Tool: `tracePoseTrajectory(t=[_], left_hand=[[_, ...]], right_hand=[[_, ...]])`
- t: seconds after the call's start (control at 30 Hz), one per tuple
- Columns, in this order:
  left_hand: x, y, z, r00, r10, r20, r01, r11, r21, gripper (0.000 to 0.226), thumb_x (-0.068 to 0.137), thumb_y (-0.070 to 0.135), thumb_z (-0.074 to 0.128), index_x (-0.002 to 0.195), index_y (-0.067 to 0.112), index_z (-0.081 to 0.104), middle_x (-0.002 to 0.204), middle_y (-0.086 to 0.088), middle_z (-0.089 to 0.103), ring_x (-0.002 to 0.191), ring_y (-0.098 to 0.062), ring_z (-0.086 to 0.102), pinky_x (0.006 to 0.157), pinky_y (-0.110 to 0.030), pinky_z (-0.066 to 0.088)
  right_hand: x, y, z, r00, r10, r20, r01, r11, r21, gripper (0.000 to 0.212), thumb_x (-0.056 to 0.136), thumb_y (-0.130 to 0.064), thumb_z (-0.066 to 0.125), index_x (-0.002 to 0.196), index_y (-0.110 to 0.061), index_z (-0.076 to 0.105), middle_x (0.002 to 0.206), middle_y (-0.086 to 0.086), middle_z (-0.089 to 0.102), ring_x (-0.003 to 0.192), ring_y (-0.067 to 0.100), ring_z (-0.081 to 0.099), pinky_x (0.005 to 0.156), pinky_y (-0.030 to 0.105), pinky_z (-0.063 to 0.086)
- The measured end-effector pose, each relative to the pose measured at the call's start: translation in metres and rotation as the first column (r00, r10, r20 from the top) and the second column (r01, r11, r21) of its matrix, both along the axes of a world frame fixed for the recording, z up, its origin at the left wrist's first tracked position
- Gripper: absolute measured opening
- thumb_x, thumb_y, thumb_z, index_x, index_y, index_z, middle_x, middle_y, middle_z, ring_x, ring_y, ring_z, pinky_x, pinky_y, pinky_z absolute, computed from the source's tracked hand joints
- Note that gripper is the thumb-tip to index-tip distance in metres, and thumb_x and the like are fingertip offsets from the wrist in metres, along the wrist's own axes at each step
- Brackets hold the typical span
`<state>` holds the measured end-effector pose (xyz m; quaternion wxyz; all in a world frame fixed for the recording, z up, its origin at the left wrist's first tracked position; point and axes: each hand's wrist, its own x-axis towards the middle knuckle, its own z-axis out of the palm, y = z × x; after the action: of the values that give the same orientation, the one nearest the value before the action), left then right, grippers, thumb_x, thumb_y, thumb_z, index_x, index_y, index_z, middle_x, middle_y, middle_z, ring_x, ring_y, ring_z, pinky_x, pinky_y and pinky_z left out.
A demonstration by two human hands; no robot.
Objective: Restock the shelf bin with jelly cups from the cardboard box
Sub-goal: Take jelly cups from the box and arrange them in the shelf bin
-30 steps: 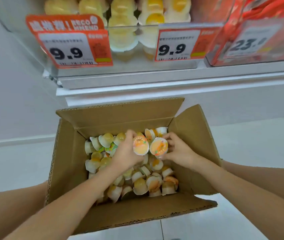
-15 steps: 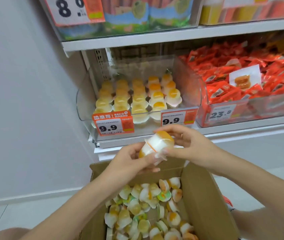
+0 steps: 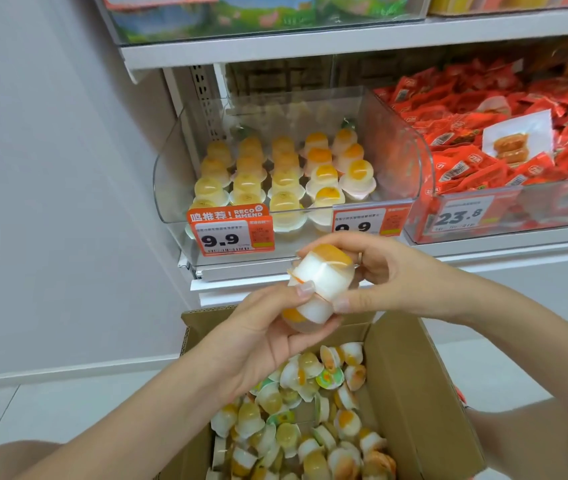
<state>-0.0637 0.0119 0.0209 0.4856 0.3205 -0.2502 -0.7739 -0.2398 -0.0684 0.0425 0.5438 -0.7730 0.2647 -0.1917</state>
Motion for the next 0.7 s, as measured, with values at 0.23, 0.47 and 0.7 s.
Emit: tracePoseTrajectory(t=[0.23,0.47,0.7], left_hand=[[-0.001,0.001,0.004,0.998,-0.064,-0.026,0.066,0.995,0.078,0.045,0.049,0.012,0.091,0.09,0.0,0.076,0.106,-0.022,0.069,0.089,-0.029,0.071,0.072,-0.032,0.059],[-0.001,-0.003,0.001,0.994,-0.1,-0.051,0.106,0.987,0.117,0.056,0.044,0.018,0.095,0.094,0.001,0.075,0.109,-0.023,0.068,0.092,-0.031,0.07,0.069,-0.035,0.06],[0.026,-0.041,0.014,0.505,0.212,0.836,-0.071,0.976,-0.205,0.035,0.087,0.045,0.06,0.107,0.017,0.064,0.104,0.0,0.071,0.091,-0.019,0.069,0.08,-0.035,0.058]], right_hand=[[-0.005,0.001,0.001,0.996,0.024,-0.083,-0.035,0.991,-0.131,0.058,0.061,-0.04,0.079,0.115,-0.04,0.06,0.114,-0.017,0.061,0.111,0.007,0.058,0.097,0.031,0.046],[-0.008,0.002,0.007,0.993,0.037,-0.108,-0.052,0.989,-0.139,0.053,0.06,-0.031,0.083,0.109,-0.034,0.063,0.105,-0.015,0.064,0.101,0.006,0.061,0.088,0.022,0.05],[-0.003,-0.065,0.077,0.879,-0.47,-0.081,0.323,0.711,-0.624,0.045,0.063,-0.03,0.082,0.106,-0.023,0.067,0.102,-0.009,0.066,0.092,0.008,0.06,0.077,0.018,0.046]])
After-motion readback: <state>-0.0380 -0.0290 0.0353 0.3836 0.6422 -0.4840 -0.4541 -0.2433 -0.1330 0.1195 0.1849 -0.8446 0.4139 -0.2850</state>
